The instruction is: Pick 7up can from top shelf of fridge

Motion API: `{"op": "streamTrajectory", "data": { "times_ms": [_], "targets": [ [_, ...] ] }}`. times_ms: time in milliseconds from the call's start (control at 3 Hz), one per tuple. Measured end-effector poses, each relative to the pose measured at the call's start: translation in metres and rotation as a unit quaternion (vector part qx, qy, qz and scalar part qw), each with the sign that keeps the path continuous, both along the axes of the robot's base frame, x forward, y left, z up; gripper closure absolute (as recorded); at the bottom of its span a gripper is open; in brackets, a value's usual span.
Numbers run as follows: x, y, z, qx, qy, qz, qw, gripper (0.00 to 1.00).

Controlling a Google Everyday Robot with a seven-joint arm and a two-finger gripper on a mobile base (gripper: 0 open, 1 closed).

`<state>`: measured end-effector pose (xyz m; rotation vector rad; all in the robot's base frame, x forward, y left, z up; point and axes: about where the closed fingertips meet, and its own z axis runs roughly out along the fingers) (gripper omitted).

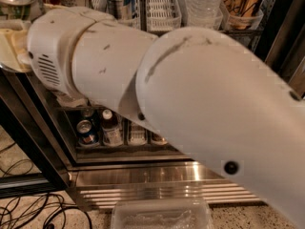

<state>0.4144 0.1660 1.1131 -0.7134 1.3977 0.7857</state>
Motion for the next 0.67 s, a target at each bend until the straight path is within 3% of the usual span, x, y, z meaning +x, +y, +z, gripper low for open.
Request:
{"op": "streamTrajectory", "data": {
  "times_ms": [333, 667],
  "targets": [
    [0.000, -0.002, 0.008, 0.003, -0.004, -0.009, 0.9999, 1.00],
    [0.006, -0.037, 0.025, 0.003, 0.004, -0.027, 0.9996, 1.00]
  ]
}}
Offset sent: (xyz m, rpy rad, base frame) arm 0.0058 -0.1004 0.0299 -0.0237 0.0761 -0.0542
